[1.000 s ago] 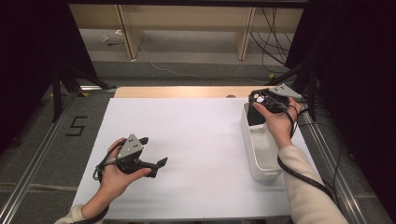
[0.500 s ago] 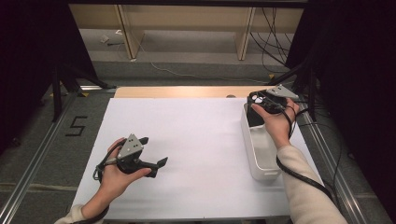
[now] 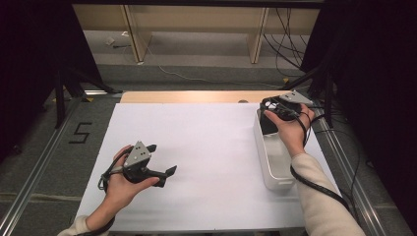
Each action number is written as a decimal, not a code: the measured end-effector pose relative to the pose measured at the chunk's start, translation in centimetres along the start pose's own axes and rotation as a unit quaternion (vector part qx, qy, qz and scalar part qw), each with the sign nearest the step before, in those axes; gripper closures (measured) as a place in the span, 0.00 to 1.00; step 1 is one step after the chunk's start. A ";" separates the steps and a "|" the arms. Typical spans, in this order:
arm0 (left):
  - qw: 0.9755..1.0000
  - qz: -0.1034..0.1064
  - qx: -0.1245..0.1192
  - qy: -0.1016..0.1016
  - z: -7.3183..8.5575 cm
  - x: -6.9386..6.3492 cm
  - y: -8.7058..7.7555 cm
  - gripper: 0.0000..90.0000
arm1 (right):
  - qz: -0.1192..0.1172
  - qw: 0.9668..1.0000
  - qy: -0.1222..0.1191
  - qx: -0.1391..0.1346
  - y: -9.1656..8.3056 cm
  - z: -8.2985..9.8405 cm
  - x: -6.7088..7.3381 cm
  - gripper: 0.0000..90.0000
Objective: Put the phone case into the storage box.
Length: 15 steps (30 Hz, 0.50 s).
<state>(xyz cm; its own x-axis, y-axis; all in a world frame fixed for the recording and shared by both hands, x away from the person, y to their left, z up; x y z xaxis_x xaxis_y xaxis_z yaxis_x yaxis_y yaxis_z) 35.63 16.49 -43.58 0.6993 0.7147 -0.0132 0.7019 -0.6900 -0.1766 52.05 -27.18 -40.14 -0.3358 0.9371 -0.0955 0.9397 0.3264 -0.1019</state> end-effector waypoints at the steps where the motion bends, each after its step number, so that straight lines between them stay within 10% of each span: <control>1: 1.000 0.000 -0.001 -0.001 0.0 0.0 0.0 0.01 | 0.001 1.000 -0.001 0.001 0.0 0.0 0.0 0.17; 15: 1.000 0.001 0.001 0.000 0.0 0.0 0.0 0.01 | -0.002 1.000 -0.005 0.007 0.3 0.6 0.1 0.17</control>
<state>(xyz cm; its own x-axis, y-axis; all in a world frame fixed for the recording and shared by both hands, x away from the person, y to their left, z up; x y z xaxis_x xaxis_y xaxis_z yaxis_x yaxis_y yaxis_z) 35.66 16.46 -43.63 0.7006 0.7134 -0.0126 0.7005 -0.6911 -0.1780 52.25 -27.05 -40.73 -0.3401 0.9345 -0.1050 0.9374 0.3282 -0.1162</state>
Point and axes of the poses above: each handheld gripper's, and its own axes: y roughly forward along the jaws, z roughly out of its underside, x roughly to its left, the point moved 1 cm from there along y, roughly forward along the jaws, and after that the axes turned 15 degrees about -x, right-handed, at the moved point
